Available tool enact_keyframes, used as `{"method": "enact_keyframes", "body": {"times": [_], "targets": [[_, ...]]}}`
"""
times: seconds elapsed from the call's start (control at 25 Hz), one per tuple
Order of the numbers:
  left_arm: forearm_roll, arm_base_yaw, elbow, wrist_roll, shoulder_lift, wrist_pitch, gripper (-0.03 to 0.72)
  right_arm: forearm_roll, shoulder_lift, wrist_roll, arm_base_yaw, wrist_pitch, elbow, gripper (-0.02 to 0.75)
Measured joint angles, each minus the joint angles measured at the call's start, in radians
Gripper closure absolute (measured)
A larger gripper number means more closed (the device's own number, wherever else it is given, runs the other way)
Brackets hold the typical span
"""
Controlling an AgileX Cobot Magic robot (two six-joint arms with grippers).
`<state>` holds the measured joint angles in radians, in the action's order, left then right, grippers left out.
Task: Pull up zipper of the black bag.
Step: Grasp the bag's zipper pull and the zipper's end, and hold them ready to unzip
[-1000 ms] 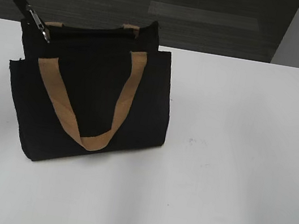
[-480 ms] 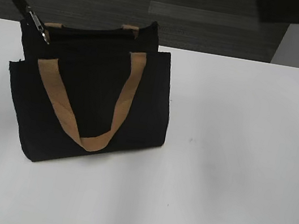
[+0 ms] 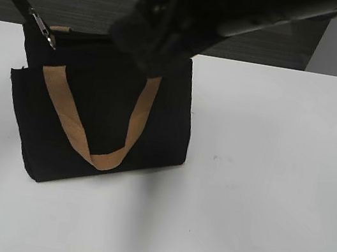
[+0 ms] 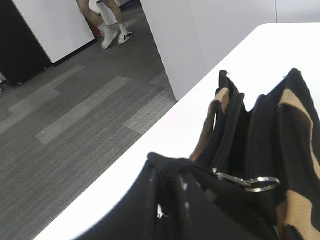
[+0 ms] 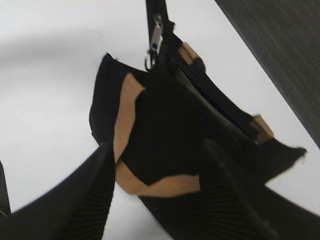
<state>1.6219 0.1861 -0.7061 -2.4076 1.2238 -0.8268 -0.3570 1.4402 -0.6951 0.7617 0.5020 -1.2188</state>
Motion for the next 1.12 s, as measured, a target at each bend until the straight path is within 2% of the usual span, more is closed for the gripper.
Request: {"method": "enact_keyframes", "body": {"times": [0.2, 0.44, 0.68, 0.84, 1.12], "targets": [[-0.002, 0.0, 0.0, 0.0, 0.0, 0.001, 0.659, 0.011, 0.108, 0.015, 0.1, -0.218, 0.0, 0.317], [-0.002, 0.0, 0.0, 0.004, 0.0, 0.001, 0.659, 0.013, 0.208, 0.018, 0.133, -0.4, -0.002, 0.327], [-0.002, 0.0, 0.0, 0.004, 0.0, 0.003, 0.659, 0.013, 0.31, 0.03, 0.137, -0.393, -0.112, 0.328], [-0.002, 0.0, 0.0, 0.004, 0.0, 0.004, 0.659, 0.013, 0.384, 0.06, 0.136, -0.301, -0.217, 0.328], [-0.002, 0.0, 0.0, 0.004, 0.0, 0.004, 0.659, 0.024, 0.426, 0.092, 0.114, -0.25, -0.238, 0.358]]}}
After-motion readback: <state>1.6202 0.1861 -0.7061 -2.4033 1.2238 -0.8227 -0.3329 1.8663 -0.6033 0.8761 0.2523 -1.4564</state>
